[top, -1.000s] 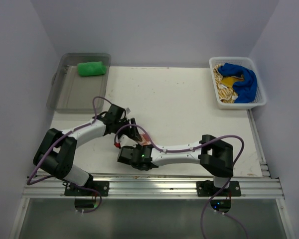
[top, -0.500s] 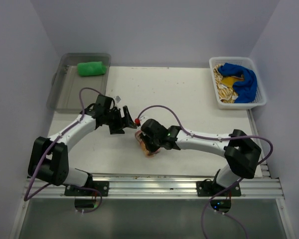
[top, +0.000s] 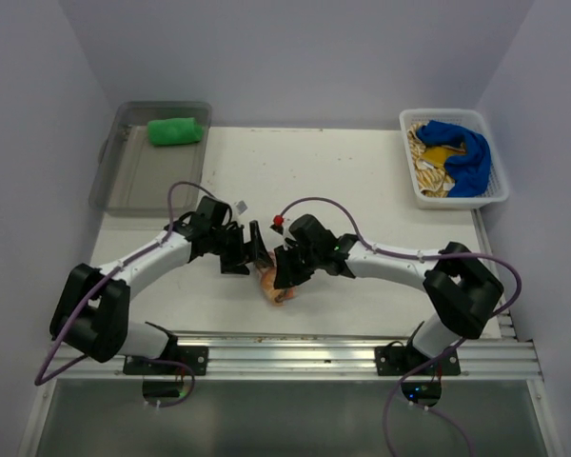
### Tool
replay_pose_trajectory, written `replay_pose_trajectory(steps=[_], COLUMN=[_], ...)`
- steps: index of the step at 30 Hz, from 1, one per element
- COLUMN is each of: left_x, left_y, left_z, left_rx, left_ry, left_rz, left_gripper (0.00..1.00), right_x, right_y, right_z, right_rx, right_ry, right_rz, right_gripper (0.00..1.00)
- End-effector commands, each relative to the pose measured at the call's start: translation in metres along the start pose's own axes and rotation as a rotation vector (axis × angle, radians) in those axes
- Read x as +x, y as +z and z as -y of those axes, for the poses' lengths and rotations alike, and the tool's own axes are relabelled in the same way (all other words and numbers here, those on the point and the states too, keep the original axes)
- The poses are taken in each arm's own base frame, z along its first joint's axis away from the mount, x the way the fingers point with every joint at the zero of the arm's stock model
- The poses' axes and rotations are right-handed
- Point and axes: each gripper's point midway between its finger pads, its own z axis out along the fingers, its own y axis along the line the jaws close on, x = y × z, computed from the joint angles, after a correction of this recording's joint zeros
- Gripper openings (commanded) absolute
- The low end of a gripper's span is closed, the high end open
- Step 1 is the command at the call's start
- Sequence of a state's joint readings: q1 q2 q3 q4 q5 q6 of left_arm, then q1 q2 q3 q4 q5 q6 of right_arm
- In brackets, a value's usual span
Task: Roll the towels
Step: Roll the towel
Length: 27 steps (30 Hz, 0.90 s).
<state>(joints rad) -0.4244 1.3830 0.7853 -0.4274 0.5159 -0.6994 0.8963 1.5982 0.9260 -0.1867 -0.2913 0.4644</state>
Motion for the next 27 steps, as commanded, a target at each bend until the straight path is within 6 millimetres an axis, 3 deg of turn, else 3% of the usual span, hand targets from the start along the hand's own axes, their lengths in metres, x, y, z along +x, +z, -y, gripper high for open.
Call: replay_pose_trajectory(steps=[1, 6, 11, 15, 23, 27], left_x=[-0.002, 0.003, 0.002, 0.002, 0.006, 0.01], left_y=[0.01, 0.023, 0.024, 0.026, 0.034, 0.033], left_z=[0.012, 0.004, 0.006, 0.002, -0.007, -0.014], left_rx=[0.057, 0.037, 0.04, 0.025, -0.002, -0.026], left_ry=[0.004, -0.015, -0.021, -0.019, -0.038, -0.042], left_rz=[0.001, -0.032, -0.023, -0.021, -0.021, -0.014], left_gripper=[0.88, 0.81, 0.8, 0.82, 0.81, 0.88], right_x=[0.003, 0.008, 0.008, 0.002, 0.011, 0.016], right_y=[0.003, 0.005, 0.002, 0.003, 0.013, 0.016], right_z=[-0.015, -0.016, -0.017, -0.016, -0.015, -0.011], right_rx=[-0.119, -0.167, -0.214, -0.271, -0.322, -0.319], right_ry=[0.062, 0.107, 0.167, 0.212, 0.297, 0.324], right_rz=[-0.021, -0.036, -0.032, 0.007, -0.023, -0.02], right_gripper=[0.13, 0.12, 0.12, 0.12, 0.11, 0.11])
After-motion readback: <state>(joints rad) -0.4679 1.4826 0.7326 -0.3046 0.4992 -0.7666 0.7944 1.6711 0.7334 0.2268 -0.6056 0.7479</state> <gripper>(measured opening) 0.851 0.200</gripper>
